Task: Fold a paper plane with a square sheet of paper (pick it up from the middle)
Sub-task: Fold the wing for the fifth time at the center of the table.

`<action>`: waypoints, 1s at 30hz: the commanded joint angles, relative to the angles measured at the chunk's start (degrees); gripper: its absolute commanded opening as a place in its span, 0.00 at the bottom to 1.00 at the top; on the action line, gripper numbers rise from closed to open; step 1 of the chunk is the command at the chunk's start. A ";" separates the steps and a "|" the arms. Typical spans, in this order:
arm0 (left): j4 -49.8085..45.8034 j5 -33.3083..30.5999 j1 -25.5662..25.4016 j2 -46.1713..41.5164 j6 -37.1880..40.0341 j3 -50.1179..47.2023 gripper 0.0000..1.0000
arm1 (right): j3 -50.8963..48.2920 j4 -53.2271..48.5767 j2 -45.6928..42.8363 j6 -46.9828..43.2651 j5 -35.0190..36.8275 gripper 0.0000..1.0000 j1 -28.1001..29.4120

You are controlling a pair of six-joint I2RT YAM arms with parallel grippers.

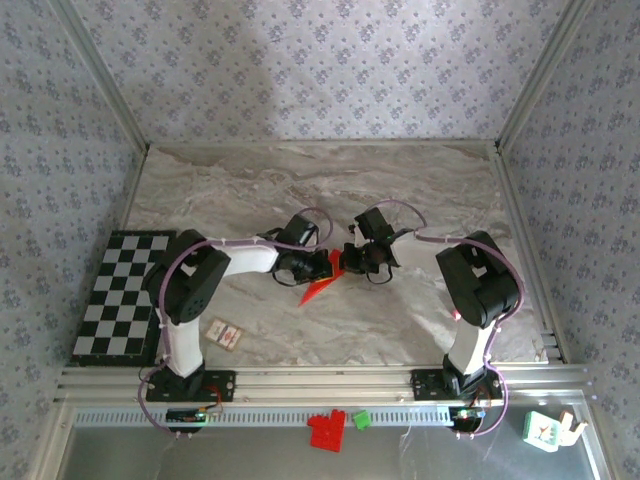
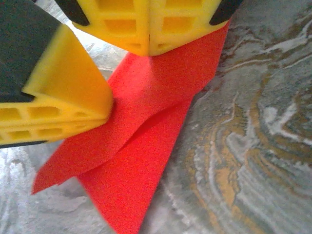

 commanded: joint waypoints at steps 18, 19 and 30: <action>-8.32 -3.04 -1.68 2.58 1.83 1.97 0.00 | 9.30 -20.34 -1.17 0.75 16.92 0.52 1.94; -8.42 -3.09 -1.63 2.67 1.89 2.01 0.00 | 10.21 -21.22 -0.43 0.71 17.61 0.51 2.19; -8.33 -3.13 -1.67 2.58 1.79 1.72 0.00 | 11.72 -24.82 3.59 1.77 20.75 0.34 2.67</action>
